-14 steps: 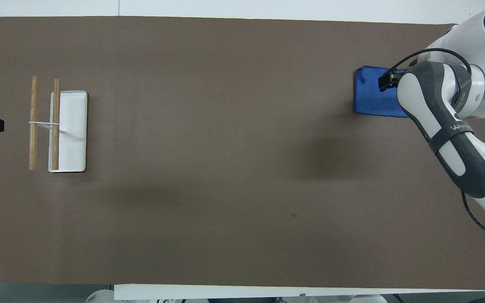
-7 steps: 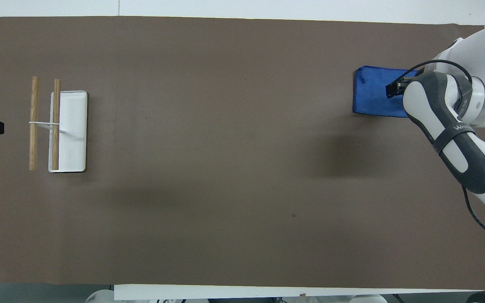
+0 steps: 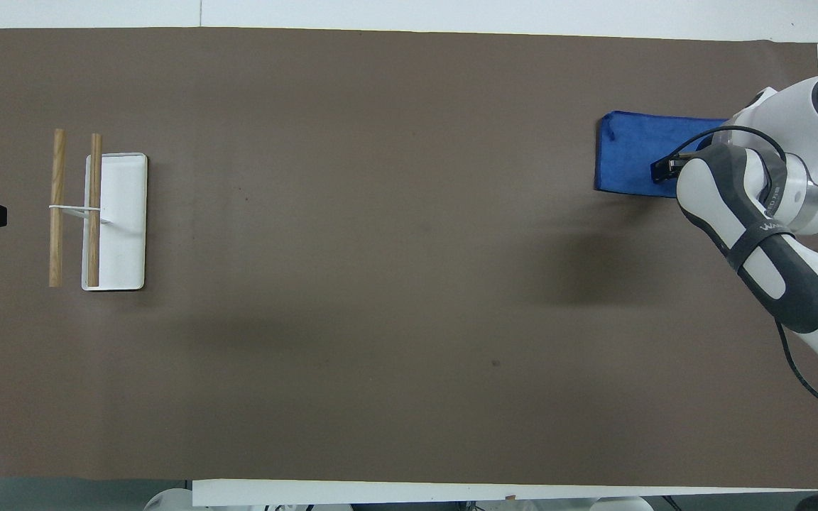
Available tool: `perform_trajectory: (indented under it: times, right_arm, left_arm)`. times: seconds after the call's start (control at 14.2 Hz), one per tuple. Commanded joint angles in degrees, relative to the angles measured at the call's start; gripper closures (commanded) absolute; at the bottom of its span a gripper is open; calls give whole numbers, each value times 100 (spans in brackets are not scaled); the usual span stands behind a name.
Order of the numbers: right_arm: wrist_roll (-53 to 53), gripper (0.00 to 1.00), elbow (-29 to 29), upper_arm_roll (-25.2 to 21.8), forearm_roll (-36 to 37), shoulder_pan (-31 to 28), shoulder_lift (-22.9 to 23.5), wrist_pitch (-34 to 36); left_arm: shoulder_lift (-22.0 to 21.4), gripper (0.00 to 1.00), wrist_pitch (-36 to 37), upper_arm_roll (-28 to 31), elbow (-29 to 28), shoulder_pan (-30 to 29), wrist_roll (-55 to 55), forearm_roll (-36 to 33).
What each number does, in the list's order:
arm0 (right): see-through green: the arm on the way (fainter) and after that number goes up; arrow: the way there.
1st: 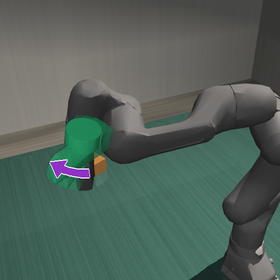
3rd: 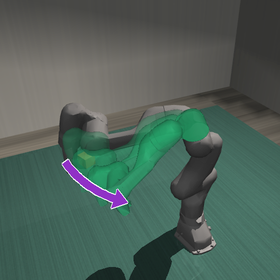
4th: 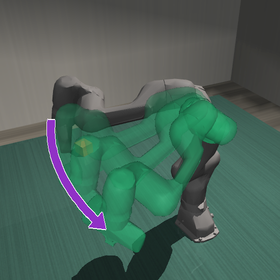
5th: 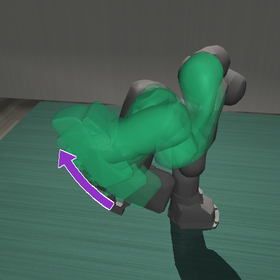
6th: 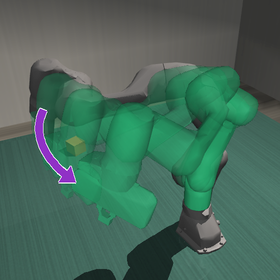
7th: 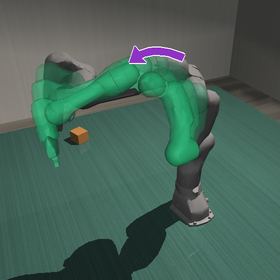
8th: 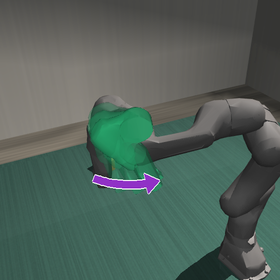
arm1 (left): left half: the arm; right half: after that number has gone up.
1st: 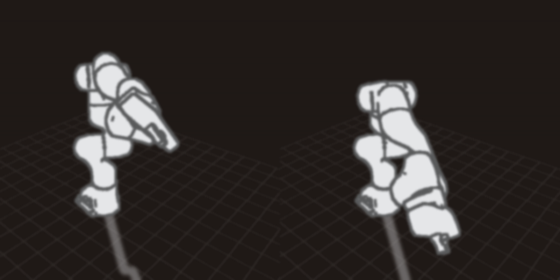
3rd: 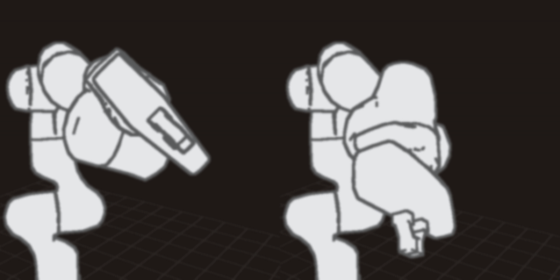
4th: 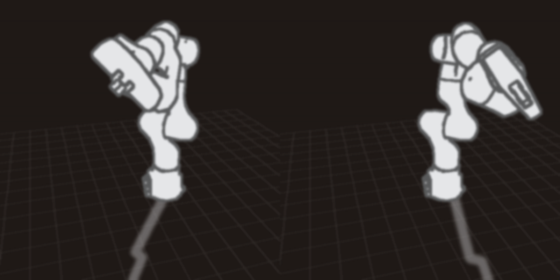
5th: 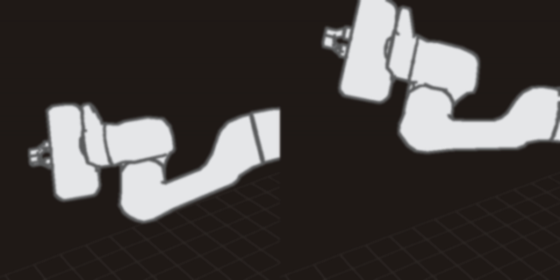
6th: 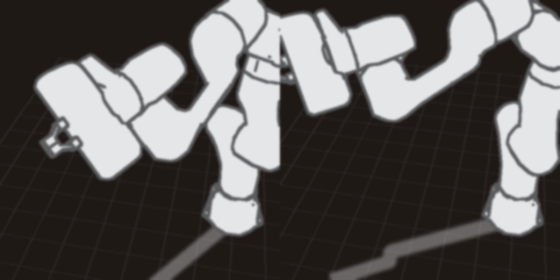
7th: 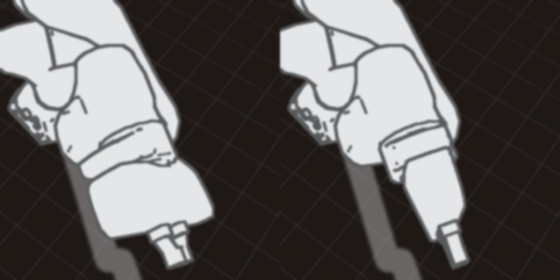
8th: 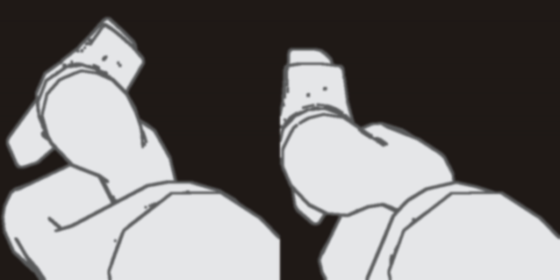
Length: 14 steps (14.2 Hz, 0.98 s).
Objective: Right arm passes towel to left arm to hang
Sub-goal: 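Reach the right gripper down to the blue towel's near edge, then grasp the blue towel with the right gripper and lift it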
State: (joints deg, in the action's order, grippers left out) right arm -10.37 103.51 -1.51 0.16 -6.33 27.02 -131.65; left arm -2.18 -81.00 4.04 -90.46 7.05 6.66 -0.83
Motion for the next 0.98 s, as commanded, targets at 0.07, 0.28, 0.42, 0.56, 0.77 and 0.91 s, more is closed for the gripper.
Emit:
perform_trajectory:
  times: [0.07, 0.28, 0.42, 0.56, 0.77, 0.91]
  right_arm:
    - [-203, 33, 319, 54, -147, -70, -197, -54]
    - [-246, 63, 363, 54, -148, -78, -232, -54]
    - [-552, 83, 372, 54, -139, -70, -232, -54]
    - [-659, 100, 311, 54, -139, -43, -224, -27]
    - [-564, 100, -530, 299, -226, -26, -197, 1049]
    - [-240, 100, -1050, 406, -734, 70, -241, 1885]
  left_arm:
    - [-169, 0, -30, 1, -192, -2, 72, -75]
    - [-169, 0, -38, -8, -192, -2, 72, -75]
    - [-169, 0, -38, -8, -192, -2, 72, -75]
    - [-169, 0, -39, -8, -192, -2, 72, -75]
    - [-169, 0, -73, 1, -192, -19, 500, -75]
    - [-169, 0, -266, -8, -218, -20, 853, -75]
